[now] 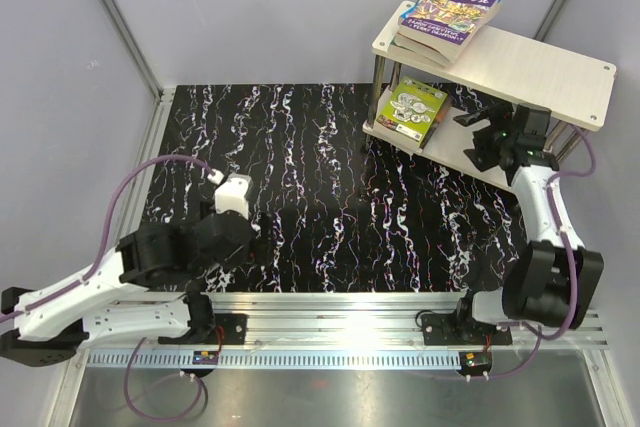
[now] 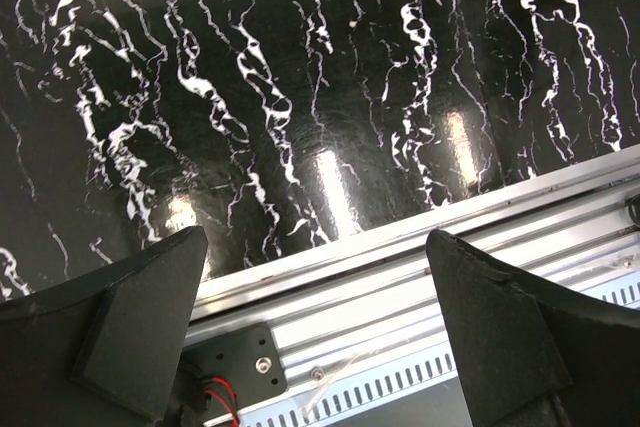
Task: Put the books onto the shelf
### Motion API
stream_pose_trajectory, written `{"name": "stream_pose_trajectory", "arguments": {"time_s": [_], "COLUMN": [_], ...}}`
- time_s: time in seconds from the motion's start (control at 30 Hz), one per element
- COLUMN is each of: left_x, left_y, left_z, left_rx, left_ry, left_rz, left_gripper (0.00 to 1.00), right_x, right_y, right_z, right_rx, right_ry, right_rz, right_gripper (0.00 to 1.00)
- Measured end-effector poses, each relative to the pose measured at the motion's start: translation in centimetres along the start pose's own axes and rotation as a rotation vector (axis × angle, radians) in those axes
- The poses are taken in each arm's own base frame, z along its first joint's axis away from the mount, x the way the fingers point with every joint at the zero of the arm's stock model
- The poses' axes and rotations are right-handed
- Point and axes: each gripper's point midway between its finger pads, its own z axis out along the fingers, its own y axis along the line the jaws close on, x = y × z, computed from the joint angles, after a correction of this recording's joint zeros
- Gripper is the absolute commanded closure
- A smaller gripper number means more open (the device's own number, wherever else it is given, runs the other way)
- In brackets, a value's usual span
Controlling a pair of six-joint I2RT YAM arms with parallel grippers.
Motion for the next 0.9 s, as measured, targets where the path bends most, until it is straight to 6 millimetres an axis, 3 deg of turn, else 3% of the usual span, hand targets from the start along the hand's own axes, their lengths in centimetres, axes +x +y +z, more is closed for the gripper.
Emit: {"name": "stream_pose_trajectory", "arguments": {"time_s": [0.17,0.23,0.3,0.47,0.53,0.6,0.73,0.9], "left_x": [-1.4,-2.1,-3.1,-5.0,-5.6,-6.0,-6.5,-6.9], "left_y": [-1.3,-1.4,-0.8,2.8,5.4,8.0,13.3,15.6], "left_z": [1.5,2.2,3.1,5.8,7.3,8.6,9.9,10.7], "left_rx": [-0.006,-0.023,-0.06,-0.21,-0.296,-0.358,-0.47,-0.513], "left_ry": [0.014,0.012,0.003,0.018,0.039,0.056,0.0,-0.168], "left_rz": [-0.009,-0.025,-0.047,-0.121,-0.177,-0.243,-0.353,-0.285], "left_gripper": [0.01,0.01,0.01,0.01,0.01,0.01,0.01,0.01], "right_x": [3.3,5.7,8.6,16.8,18.5,18.6,16.2,13.8], "right_y": [-0.7,-0.7,0.6,5.2,6.2,7.2,9.8,10.9], "right_z": [-3.8,-5.5,-7.7,-15.1,-17.9,-20.3,-25.5,-32.2], "right_rx": [-0.031,-0.064,-0.132,-0.374,-0.423,-0.449,-0.512,-0.592], "right_ry": [0.064,0.111,0.171,0.376,0.432,0.442,0.338,0.196], "right_rz": [-0.042,-0.069,-0.122,-0.318,-0.388,-0.445,-0.552,-0.625], "right_gripper": [0.0,0.0,0.0,0.0,0.0,0.0,0.0,0.0]}}
